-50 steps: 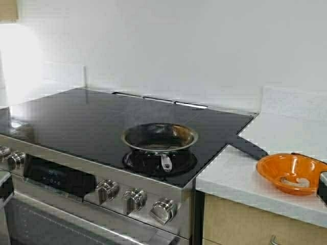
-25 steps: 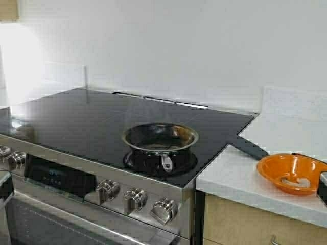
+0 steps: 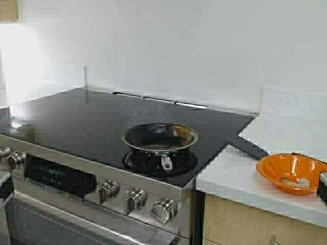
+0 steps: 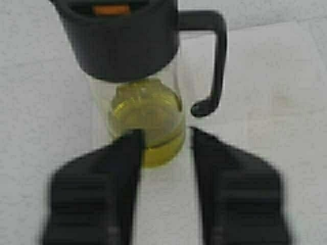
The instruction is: Add oil to the pan and cook the shrimp and serve it
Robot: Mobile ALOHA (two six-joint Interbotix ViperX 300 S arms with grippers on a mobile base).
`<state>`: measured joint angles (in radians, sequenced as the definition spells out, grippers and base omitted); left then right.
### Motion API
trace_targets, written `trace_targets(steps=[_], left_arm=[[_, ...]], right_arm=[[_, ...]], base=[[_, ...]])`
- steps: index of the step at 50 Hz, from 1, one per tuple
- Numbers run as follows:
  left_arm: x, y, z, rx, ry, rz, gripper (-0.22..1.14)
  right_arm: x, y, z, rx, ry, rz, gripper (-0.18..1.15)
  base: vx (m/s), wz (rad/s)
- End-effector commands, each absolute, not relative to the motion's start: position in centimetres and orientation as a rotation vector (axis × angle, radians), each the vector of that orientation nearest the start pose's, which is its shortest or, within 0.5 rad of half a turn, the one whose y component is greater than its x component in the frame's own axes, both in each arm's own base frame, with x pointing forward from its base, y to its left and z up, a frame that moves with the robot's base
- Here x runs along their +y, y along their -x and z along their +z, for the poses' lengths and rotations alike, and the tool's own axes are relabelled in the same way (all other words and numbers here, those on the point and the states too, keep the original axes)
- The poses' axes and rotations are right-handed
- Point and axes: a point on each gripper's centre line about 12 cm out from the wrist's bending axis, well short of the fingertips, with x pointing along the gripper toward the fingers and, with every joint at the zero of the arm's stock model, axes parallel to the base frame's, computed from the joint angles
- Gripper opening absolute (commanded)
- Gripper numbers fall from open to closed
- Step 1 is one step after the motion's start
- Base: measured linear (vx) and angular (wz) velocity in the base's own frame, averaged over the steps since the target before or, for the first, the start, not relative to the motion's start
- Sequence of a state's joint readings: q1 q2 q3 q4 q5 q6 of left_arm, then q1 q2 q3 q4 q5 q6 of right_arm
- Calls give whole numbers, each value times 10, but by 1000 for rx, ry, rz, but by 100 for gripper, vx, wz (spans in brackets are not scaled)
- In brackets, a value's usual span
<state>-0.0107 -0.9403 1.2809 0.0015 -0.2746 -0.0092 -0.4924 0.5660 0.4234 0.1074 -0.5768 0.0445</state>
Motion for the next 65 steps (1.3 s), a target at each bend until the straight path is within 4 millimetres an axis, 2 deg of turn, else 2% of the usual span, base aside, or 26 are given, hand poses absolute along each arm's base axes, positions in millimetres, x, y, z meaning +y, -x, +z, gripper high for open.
trace_targets(steps=[1,6,9,13,19,26,31,35,46,55,59,65], left_arm=[[-2,-197,245,71,37,-8,3],[-2,-199,246,75,53,-8,3],[-2,-200,249,66,55,-8,3],[-2,-201,252,59,53,-8,3],[-2,-200,253,57,55,-8,3],[-2,-199,256,43,57,-8,3],[-2,-197,259,26,58,-9,3],[-2,-195,262,13,58,-9,3],[-2,-190,264,6,55,-9,3],[-2,-188,269,-10,57,-10,3],[-2,-188,269,-12,57,-10,3],[-2,-187,270,-15,60,-10,3]], right_arm=[[-224,-421,115,357,-219,-542,33],[-206,-422,149,382,-221,-501,10],[-194,-422,170,381,-218,-472,1],[-173,-424,199,382,-209,-423,3],[-133,-424,232,423,-186,-329,5],[-86,-417,248,503,-185,-226,5],[-57,-406,246,562,-225,-175,5],[-33,-391,236,606,-298,-140,5],[6,-348,194,744,-407,-93,5],[51,-310,165,833,-427,-6,5],[72,-296,159,842,-404,52,5],[106,-284,156,863,-280,188,6]], base=[[0,0],[0,0],[0,0],[0,0],[0,0],[0,0],[0,0],[0,0],[0,0],[0,0],[0,0],[0,0]])
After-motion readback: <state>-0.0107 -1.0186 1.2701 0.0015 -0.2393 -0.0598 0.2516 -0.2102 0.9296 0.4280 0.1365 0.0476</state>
